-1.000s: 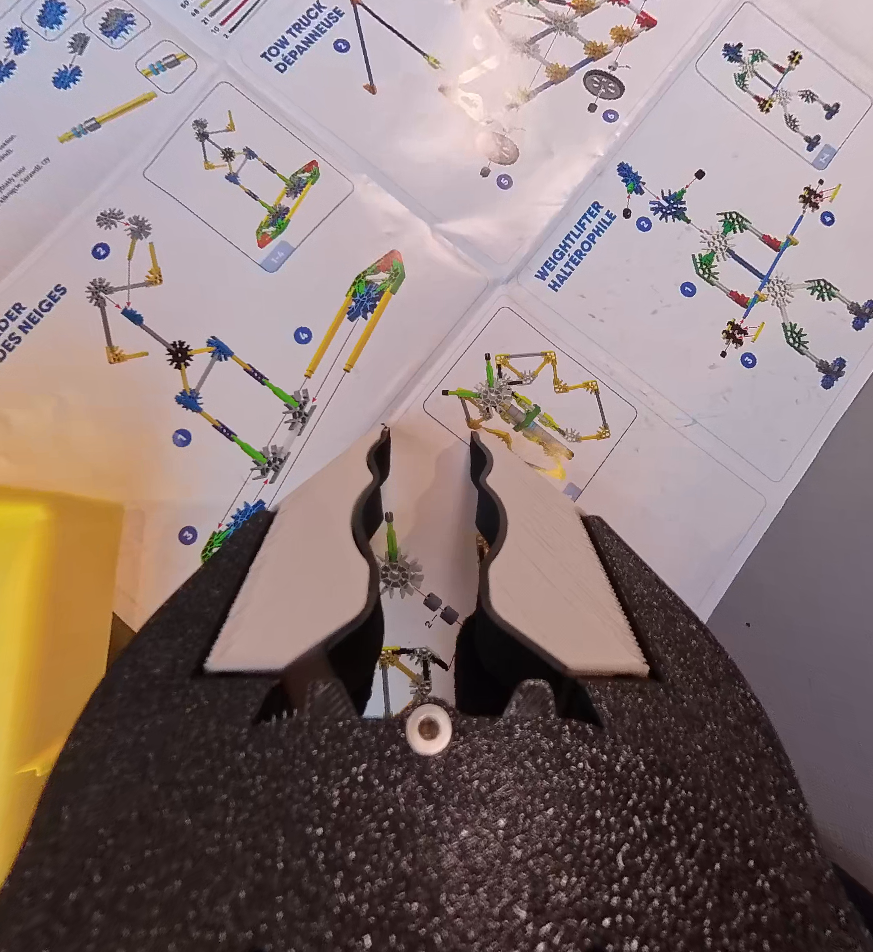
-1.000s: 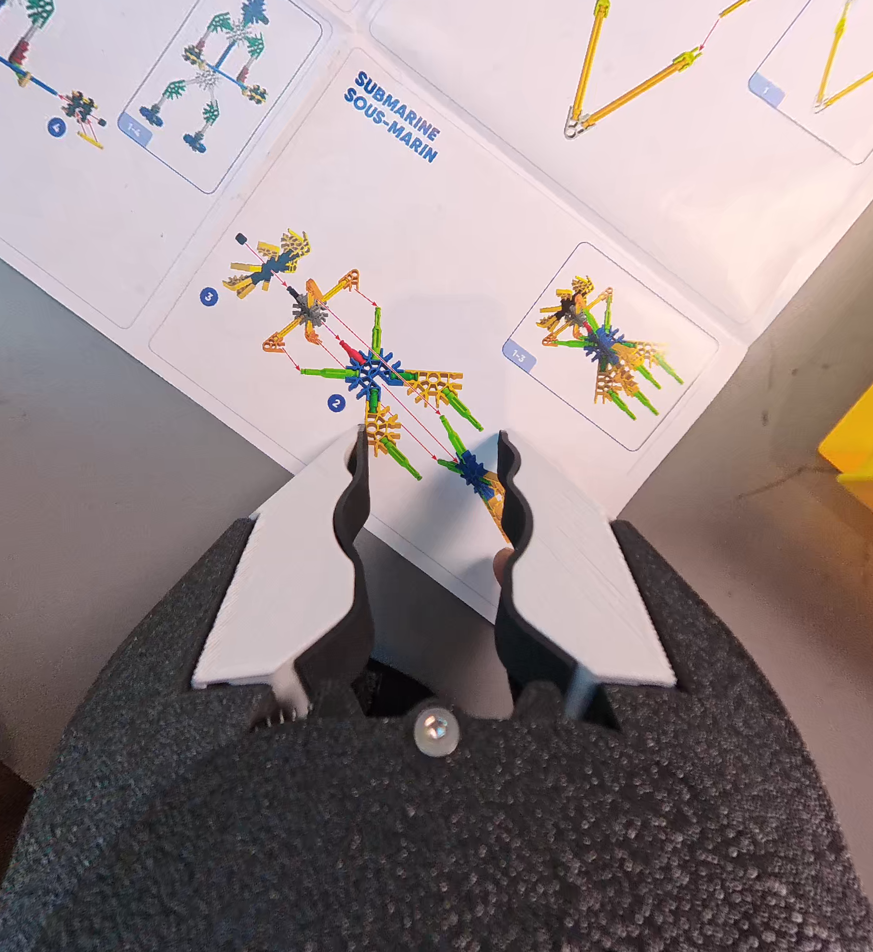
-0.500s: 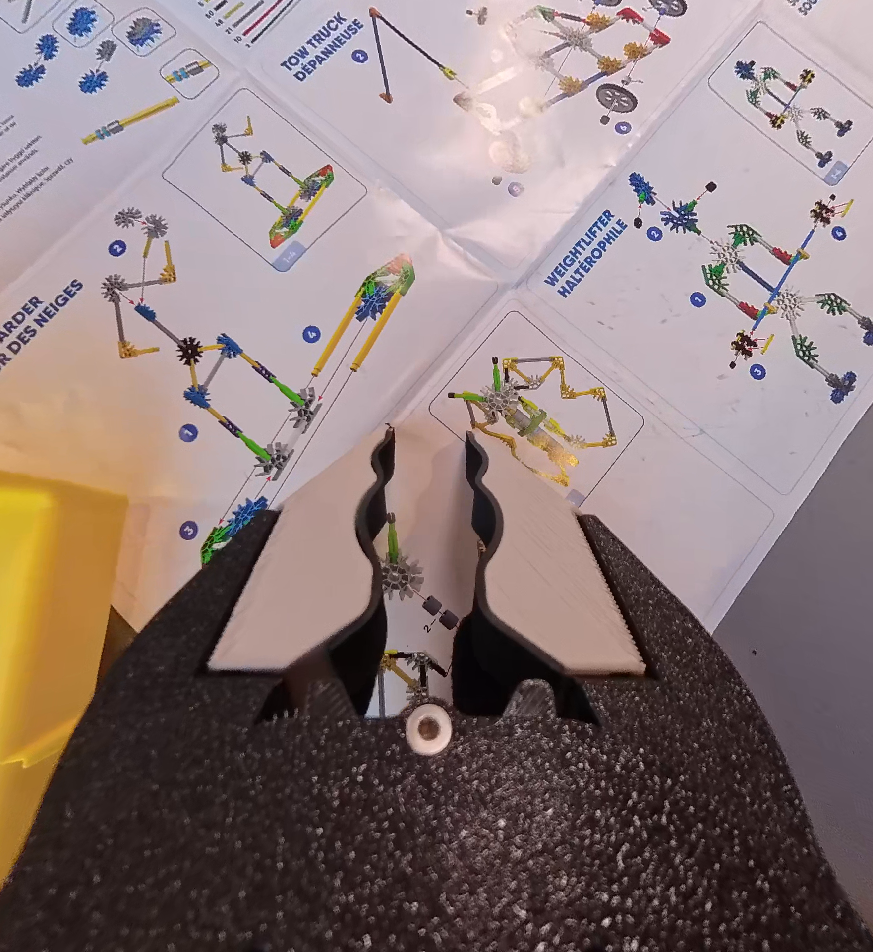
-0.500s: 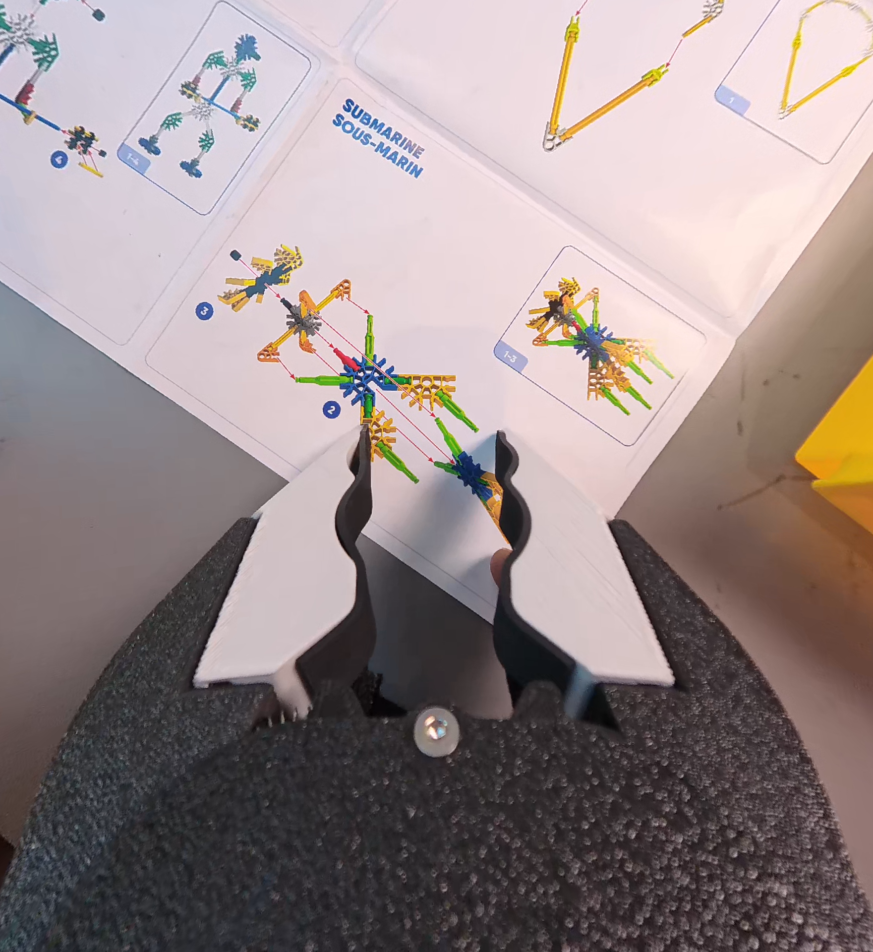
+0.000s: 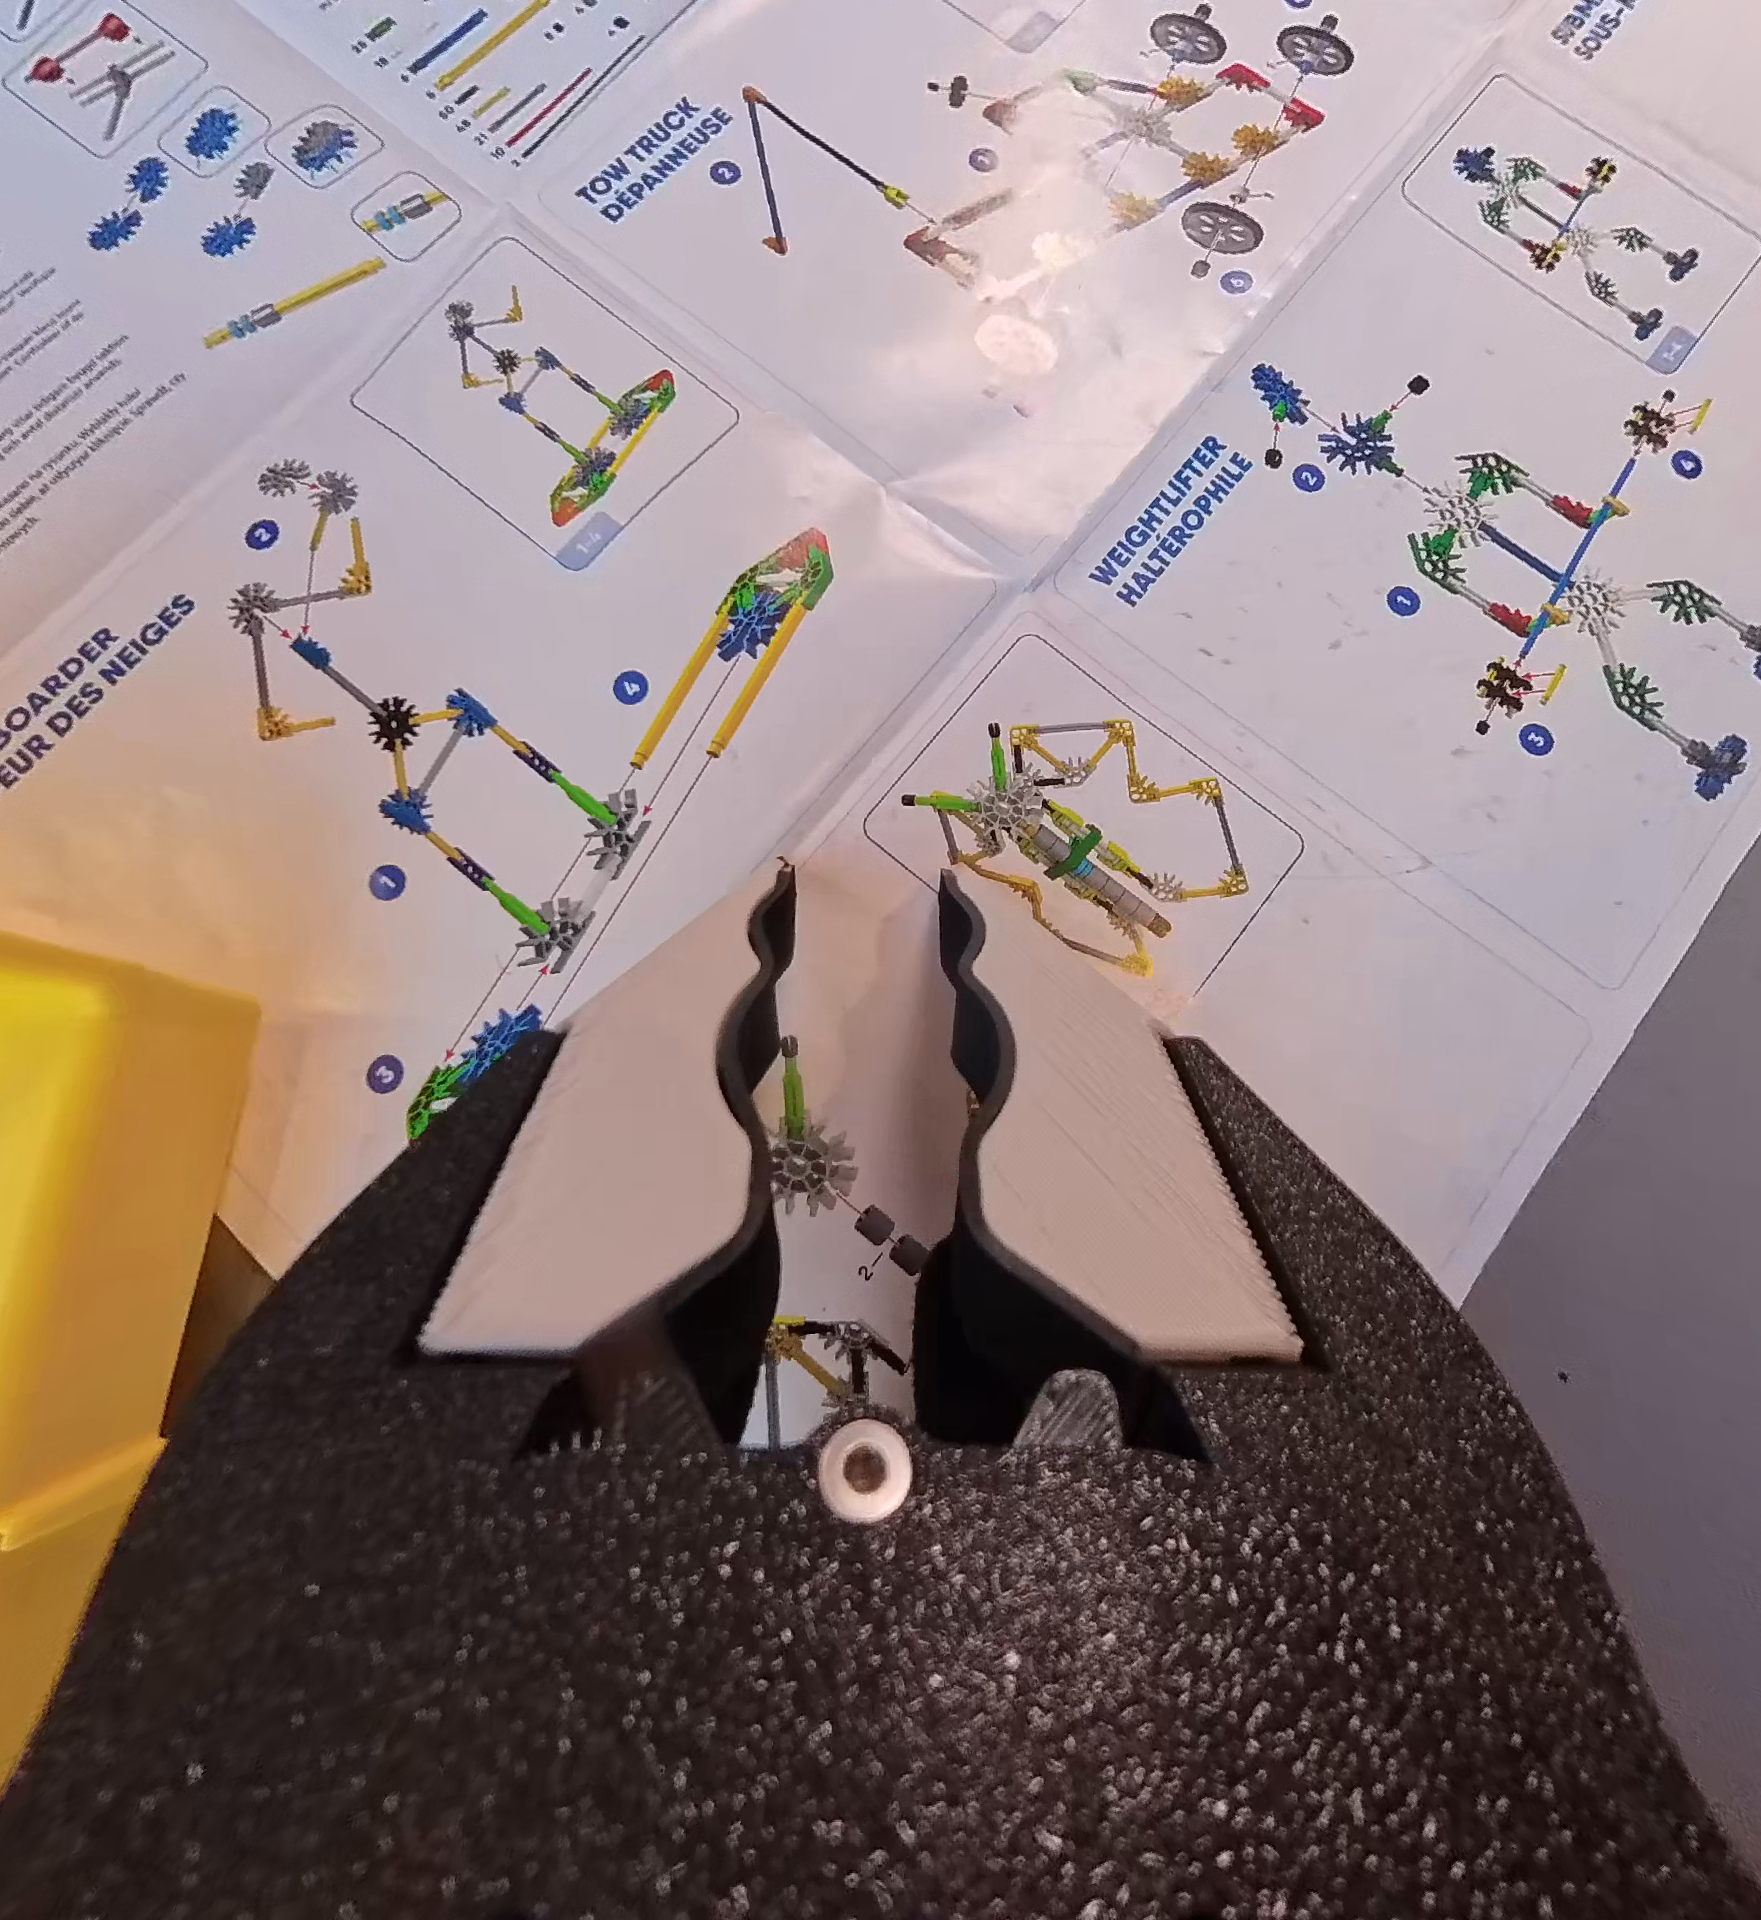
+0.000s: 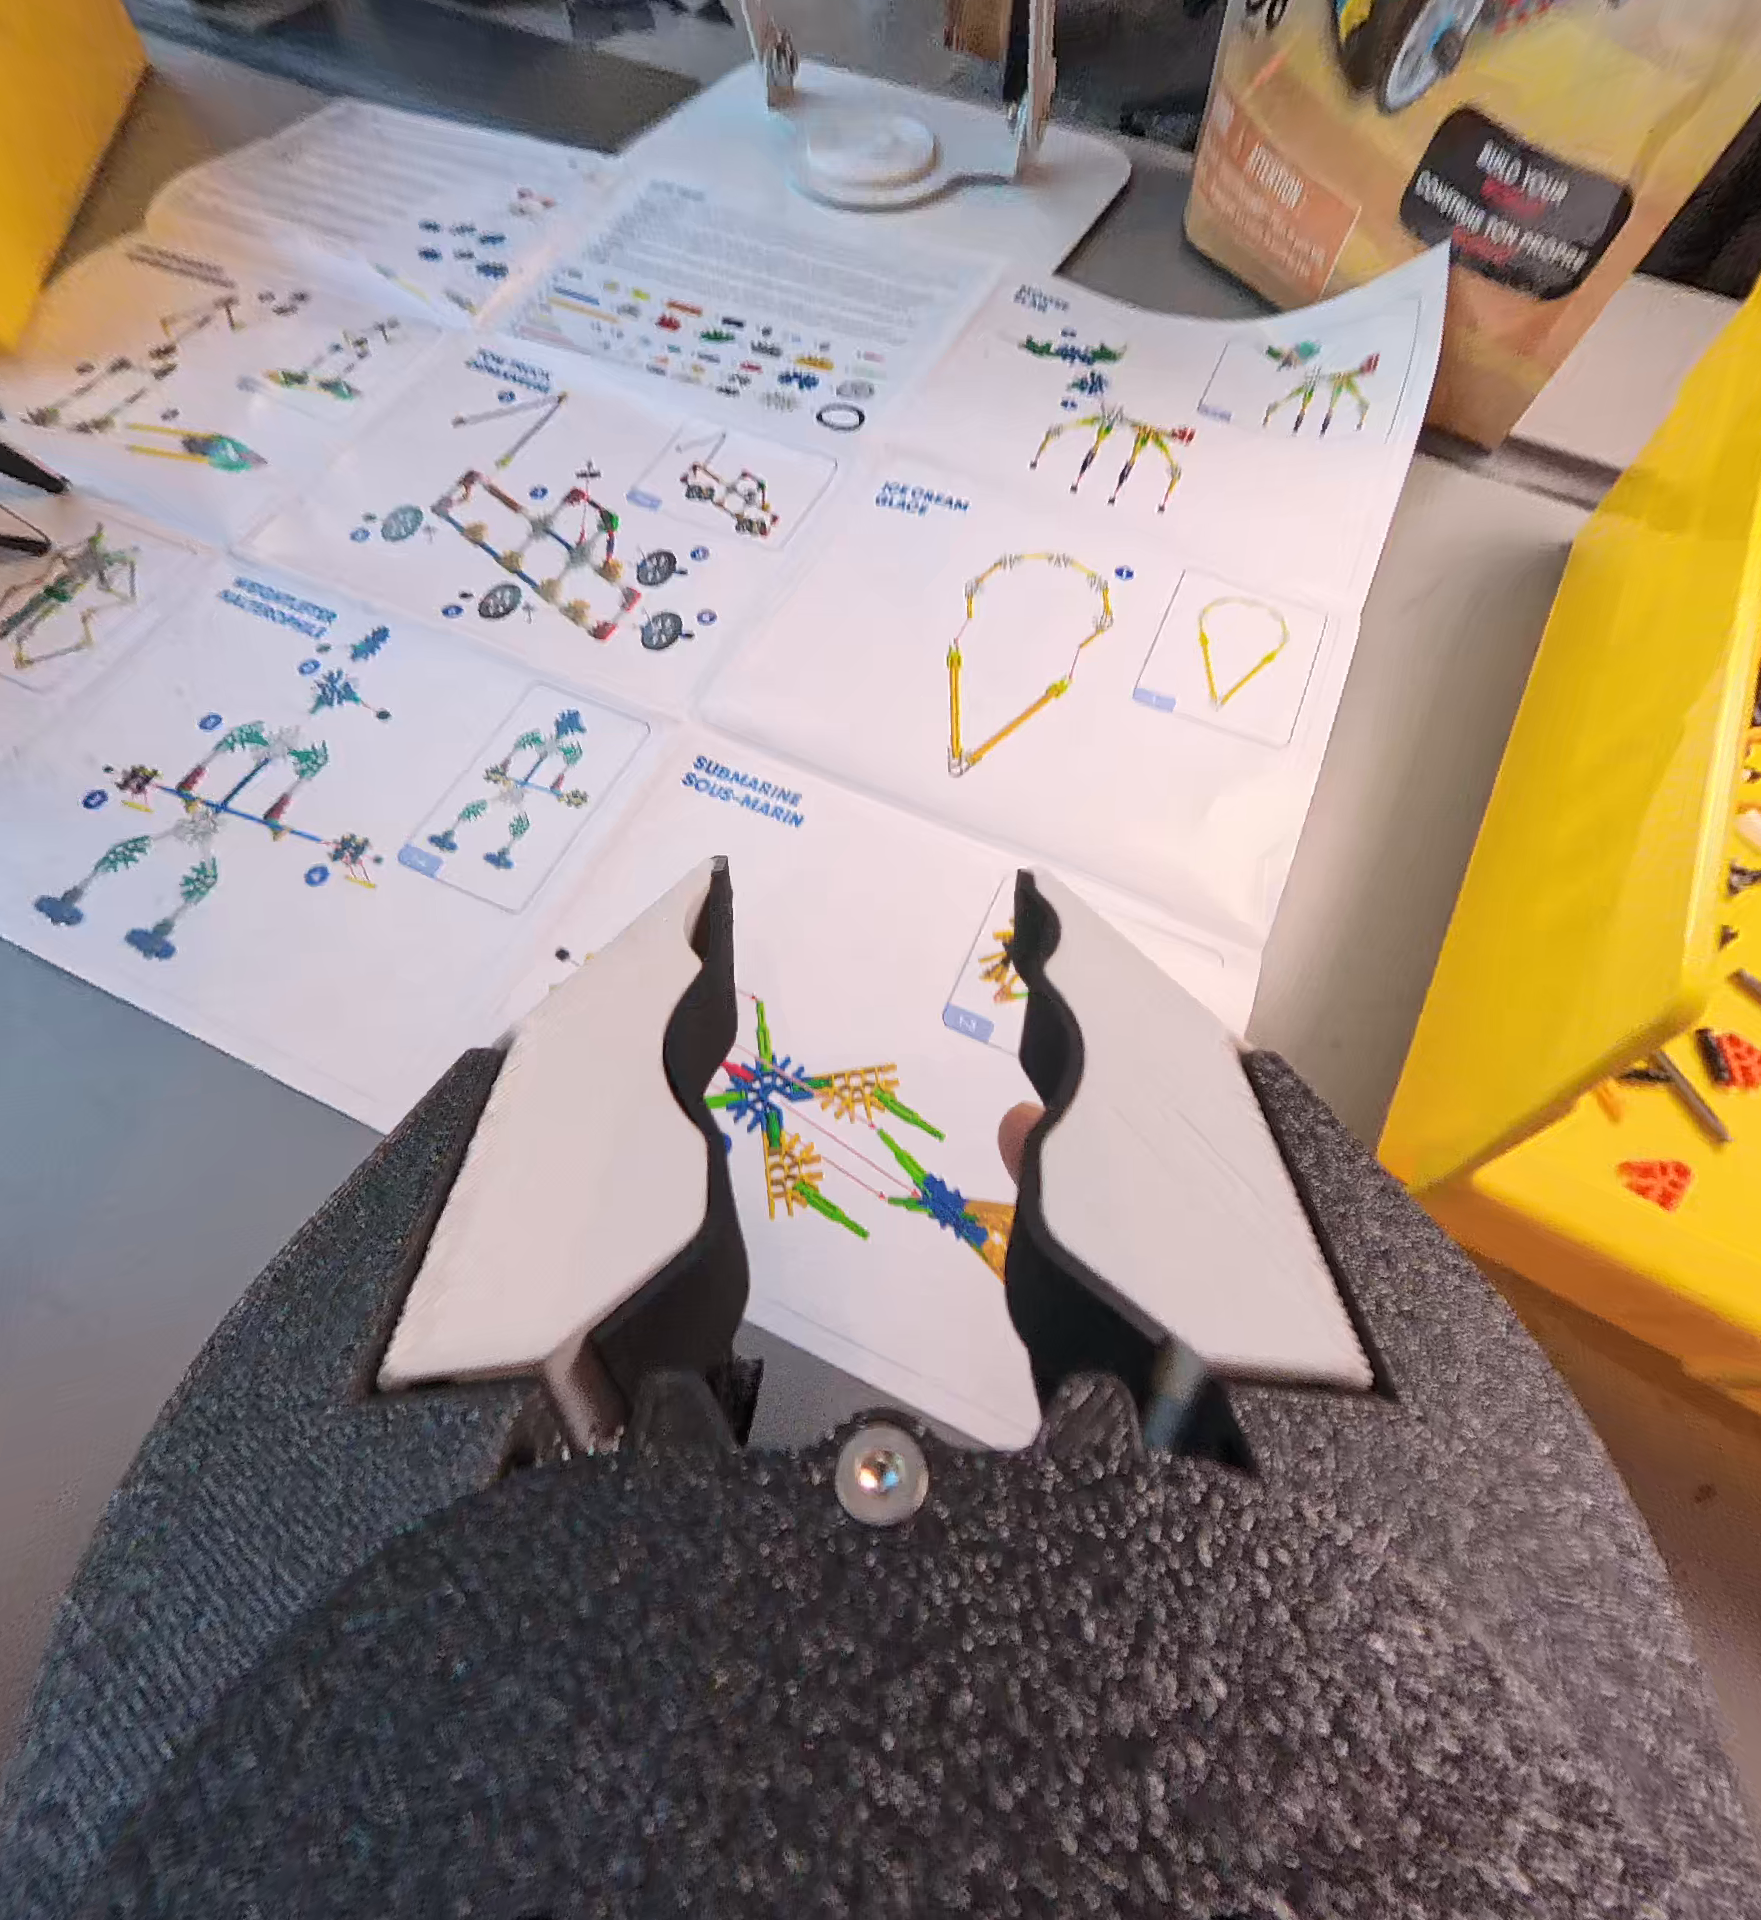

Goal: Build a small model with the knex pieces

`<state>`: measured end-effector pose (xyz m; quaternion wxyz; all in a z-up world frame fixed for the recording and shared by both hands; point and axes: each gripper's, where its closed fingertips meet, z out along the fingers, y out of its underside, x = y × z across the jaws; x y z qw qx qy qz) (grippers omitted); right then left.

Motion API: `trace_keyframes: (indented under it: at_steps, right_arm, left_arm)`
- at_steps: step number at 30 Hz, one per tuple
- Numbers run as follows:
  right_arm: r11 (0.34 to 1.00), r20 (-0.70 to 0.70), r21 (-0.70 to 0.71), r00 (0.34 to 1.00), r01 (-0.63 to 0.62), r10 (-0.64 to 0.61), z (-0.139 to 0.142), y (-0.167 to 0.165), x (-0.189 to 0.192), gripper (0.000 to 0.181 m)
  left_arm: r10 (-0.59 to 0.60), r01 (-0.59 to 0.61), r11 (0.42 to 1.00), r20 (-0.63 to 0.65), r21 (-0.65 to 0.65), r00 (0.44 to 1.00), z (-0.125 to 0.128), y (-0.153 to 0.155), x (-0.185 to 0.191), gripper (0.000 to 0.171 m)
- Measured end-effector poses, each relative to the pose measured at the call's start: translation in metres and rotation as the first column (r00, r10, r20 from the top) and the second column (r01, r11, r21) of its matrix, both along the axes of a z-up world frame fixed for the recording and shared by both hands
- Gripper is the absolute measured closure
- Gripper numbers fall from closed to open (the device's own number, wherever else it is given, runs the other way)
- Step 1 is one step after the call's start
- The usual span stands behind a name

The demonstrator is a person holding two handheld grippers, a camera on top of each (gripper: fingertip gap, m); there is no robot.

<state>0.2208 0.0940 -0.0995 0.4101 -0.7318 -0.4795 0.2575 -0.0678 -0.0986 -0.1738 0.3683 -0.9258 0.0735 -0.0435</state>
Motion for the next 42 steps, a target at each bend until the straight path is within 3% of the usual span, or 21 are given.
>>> trace_keyframes:
  at_steps: [4,8,12,14,18,24,27,29,32,42]
  right_arm:
    - [0.996,-0.121,0.088,0.993,0.002,0.008,0.036,0.003,-0.026,0.129]
    - [0.99,-0.267,0.14,0.962,-0.012,0.049,0.075,0.005,-0.061,0.129]
    - [0.994,-0.366,0.091,0.927,-0.055,0.085,0.084,0.005,-0.104,0.13]
    - [0.993,-0.368,0.058,0.923,-0.098,0.113,0.068,0.001,-0.125,0.131]
    - [0.986,-0.196,0.035,0.967,-0.161,0.165,0.005,-0.011,-0.141,0.129]
    - [0.965,0.052,-0.012,0.964,-0.262,0.263,-0.043,-0.029,-0.131,0.127]
    - [0.965,0.169,-0.03,0.95,-0.261,0.262,-0.058,-0.03,-0.119,0.133]
    - [0.972,0.275,-0.05,0.932,-0.232,0.236,-0.07,-0.027,-0.107,0.137]
    - [0.975,0.305,-0.082,0.926,-0.209,0.224,-0.072,-0.027,-0.101,0.141]
    - [0.971,0.306,-0.128,0.923,-0.204,0.235,-0.074,-0.024,-0.092,0.131]
  left_arm:
    - [-0.005,0.005,0.999,-0.019,0.036,1.0,0.002,0.001,-0.001,0.14]
    - [0.011,-0.011,0.99,0.003,0.142,1.0,0.02,0.006,-0.002,0.137]
    - [0.115,-0.102,0.958,-0.031,0.269,0.993,0.044,0.009,-0.023,0.132]
    - [0.169,-0.151,0.942,-0.037,0.299,0.985,0.052,0.006,-0.035,0.132]
    - [0.244,-0.219,0.936,-0.059,0.276,0.968,0.049,-0.005,-0.056,0.132]
    - [0.269,-0.245,0.947,-0.097,0.209,0.958,0.046,-0.024,-0.075,0.137]
    - [0.274,-0.257,0.955,-0.103,0.151,0.956,0.038,-0.036,-0.082,0.139]
    - [0.293,-0.28,0.952,-0.1,0.12,0.951,0.032,-0.043,-0.088,0.15]
    - [0.324,-0.315,0.941,-0.066,0.121,0.944,0.031,-0.044,-0.093,0.157]
    - [0.297,-0.29,0.953,-0.079,0.09,0.952,0.02,-0.04,-0.087,0.157]
